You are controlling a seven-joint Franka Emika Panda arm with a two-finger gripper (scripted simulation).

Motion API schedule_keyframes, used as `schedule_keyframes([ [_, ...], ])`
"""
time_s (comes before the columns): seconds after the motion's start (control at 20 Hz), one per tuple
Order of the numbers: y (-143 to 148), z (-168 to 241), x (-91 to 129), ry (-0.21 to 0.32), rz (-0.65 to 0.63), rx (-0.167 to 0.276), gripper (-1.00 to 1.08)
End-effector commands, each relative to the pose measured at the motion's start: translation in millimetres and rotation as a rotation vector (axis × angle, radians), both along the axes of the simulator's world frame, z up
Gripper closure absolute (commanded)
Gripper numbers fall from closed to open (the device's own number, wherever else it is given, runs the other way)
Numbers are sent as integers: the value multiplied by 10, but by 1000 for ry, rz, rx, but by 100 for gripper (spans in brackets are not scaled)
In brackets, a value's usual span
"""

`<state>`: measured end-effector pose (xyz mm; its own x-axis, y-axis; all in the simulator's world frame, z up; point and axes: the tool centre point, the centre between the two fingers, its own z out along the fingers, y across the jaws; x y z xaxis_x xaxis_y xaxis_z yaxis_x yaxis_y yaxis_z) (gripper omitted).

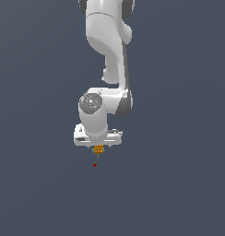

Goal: Pick up the object and move it to a goal position.

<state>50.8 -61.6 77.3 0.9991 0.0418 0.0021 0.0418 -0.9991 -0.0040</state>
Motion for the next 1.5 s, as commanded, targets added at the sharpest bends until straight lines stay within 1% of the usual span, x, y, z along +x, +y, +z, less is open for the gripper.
schedule_keyframes([
  [0.0, -67, -76, 14, 1, -4, -3, -92],
  [0.4, -97, -142, 11, 3, -6, -4, -92],
  [0.85, -102, -543, 3, 2, -6, -4, -92],
  [1.15, -105, -620, 17, 2, -6, -4, -92],
  [1.2, -105, -620, 17, 2, -6, -4, 108],
  [1.45, -105, -620, 17, 2, -6, -4, 108],
])
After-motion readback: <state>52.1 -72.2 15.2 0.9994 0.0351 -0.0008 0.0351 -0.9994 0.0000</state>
